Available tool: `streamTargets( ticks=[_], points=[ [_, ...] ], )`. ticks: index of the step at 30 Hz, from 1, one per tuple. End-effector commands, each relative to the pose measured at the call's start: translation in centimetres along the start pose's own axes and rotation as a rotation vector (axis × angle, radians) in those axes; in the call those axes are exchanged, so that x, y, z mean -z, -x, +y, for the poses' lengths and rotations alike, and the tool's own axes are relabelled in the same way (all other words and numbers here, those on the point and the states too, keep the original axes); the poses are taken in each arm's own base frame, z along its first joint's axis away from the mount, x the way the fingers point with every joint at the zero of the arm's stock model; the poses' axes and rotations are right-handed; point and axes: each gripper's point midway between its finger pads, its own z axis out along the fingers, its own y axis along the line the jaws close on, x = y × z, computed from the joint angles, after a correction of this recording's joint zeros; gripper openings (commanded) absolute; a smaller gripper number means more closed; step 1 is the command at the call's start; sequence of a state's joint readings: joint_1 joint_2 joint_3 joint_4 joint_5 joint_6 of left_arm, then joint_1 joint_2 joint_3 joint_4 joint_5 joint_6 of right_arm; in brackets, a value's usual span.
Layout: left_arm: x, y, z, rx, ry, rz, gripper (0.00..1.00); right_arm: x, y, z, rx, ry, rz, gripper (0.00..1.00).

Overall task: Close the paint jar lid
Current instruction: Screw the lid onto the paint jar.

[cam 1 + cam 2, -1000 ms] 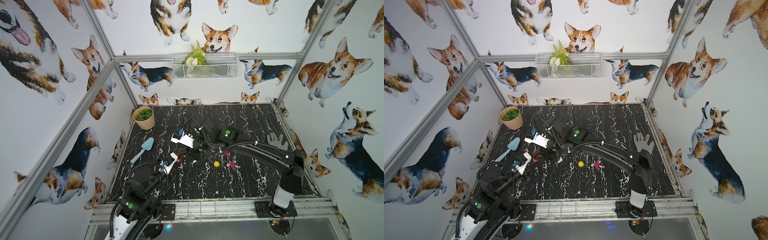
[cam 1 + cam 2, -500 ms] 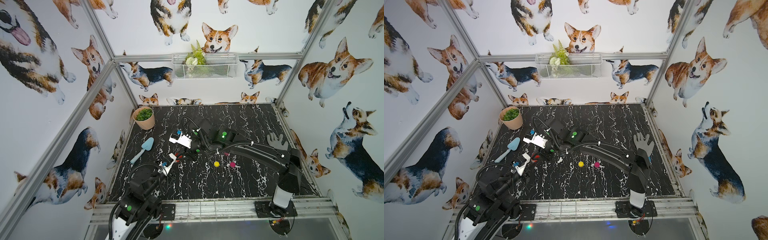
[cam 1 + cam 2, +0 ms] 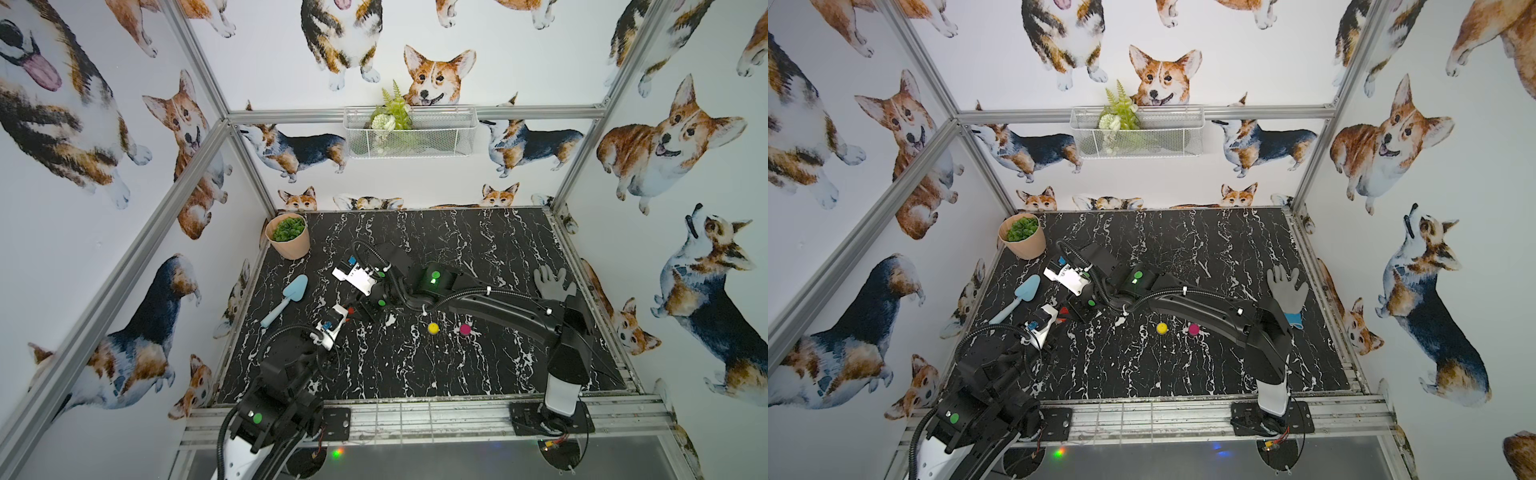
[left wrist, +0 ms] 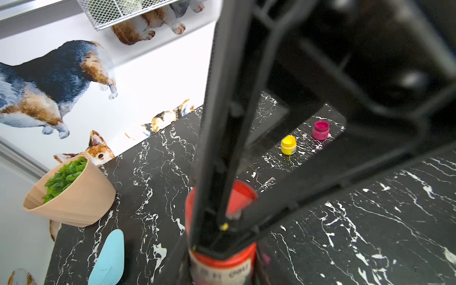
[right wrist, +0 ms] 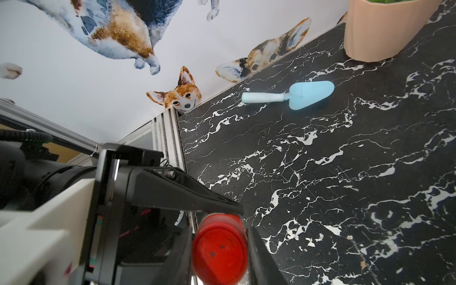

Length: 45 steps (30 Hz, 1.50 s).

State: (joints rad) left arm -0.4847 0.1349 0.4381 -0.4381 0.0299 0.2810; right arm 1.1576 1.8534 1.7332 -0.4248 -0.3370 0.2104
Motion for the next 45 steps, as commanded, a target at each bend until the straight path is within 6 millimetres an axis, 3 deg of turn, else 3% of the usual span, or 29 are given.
streamTargets(
  ticks=[1,4,7,17,29,36,41,45],
  points=[
    [1.1,5.8,1.3,-0.034,0.053,-0.235,0.32,-0.9,-1.4,-1.7,-0.115,-0.099,0.025,0.34],
    [1.2,5.8,1.5,-0.034,0.064,-0.236,0.33,-1.3,-1.6,-1.7,-0.139,-0.104,0.026,0.38],
    [1.3,5.8,1.7,-0.033,0.074,-0.236,0.33,-1.5,-1.7,-1.5,-0.138,-0.094,-0.003,0.5],
    [0.4,5.1,0.7,-0.024,0.012,-0.196,0.34,1.7,-0.1,0.0,-0.035,-0.067,-0.109,0.79],
    [-0.2,4.9,-0.6,-0.01,-0.067,-0.178,0.34,7.2,0.1,0.8,0.09,0.009,-0.212,0.78],
    [0.7,6.1,-3.3,-0.007,-0.226,-0.261,0.35,9.4,-0.2,2.2,0.314,0.053,-0.23,0.72],
    [1.2,6.6,-4.9,-0.002,-0.323,-0.292,0.35,10.1,0.5,3.3,0.412,0.083,-0.251,0.59],
    [1.3,6.7,-5.1,-0.001,-0.335,-0.301,0.35,9.4,0.4,3.4,0.428,0.105,-0.226,0.56]
  ],
)
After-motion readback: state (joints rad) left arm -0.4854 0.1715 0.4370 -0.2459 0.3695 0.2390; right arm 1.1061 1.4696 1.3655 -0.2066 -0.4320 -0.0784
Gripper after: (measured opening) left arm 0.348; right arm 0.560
